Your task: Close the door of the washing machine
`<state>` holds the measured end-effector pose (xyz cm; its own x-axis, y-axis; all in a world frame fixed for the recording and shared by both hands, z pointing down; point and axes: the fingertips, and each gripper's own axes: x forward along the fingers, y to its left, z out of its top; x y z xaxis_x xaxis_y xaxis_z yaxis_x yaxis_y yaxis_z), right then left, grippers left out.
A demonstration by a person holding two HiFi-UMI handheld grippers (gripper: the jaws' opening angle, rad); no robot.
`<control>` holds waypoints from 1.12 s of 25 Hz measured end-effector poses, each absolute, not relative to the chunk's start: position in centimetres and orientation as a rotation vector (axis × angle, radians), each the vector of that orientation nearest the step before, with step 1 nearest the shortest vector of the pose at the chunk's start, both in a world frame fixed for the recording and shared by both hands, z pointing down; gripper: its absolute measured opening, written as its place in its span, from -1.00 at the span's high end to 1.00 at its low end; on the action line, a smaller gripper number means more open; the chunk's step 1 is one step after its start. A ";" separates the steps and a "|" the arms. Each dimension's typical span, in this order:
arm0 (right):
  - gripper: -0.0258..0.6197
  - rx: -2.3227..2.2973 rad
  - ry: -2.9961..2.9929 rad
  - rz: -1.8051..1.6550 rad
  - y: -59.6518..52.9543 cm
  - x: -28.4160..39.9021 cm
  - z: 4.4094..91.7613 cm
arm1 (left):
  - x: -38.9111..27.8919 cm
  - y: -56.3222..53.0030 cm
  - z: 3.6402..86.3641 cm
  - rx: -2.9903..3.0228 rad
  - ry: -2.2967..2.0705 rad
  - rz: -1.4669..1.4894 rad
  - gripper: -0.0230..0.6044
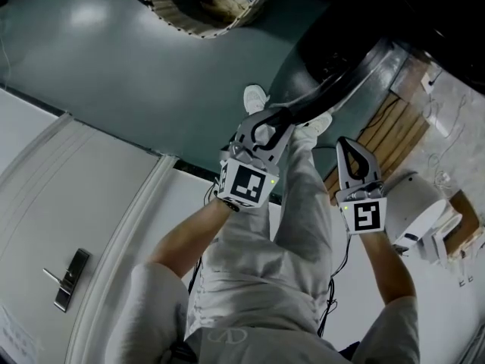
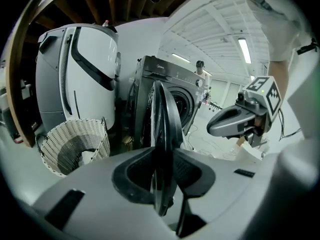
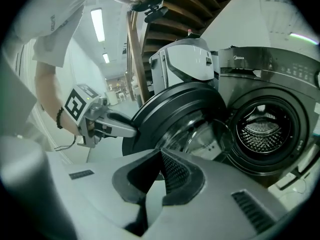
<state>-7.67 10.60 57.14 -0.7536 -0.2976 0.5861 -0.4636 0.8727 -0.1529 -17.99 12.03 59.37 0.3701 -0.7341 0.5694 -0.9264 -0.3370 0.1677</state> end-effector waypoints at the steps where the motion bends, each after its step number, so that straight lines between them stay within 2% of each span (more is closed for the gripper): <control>1: 0.89 0.550 -2.472 0.381 10.7 -7.1 57.3 | -17.4 12.1 59.3 2.164 -1.440 0.558 0.64; 14: 0.89 0.512 -2.414 0.312 13.6 1.6 59.7 | -10.5 12.3 60.0 1.969 -1.508 0.571 0.63; 28: 0.89 0.658 -2.405 0.413 15.7 6.9 61.2 | -2.5 11.0 60.7 1.790 -1.438 0.555 0.56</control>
<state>6.89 15.68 61.19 -0.6942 -0.3562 0.6254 -0.5446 0.8281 -0.1328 -2.50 10.95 60.72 0.2712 -0.6244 0.7325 -0.9546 -0.0768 0.2879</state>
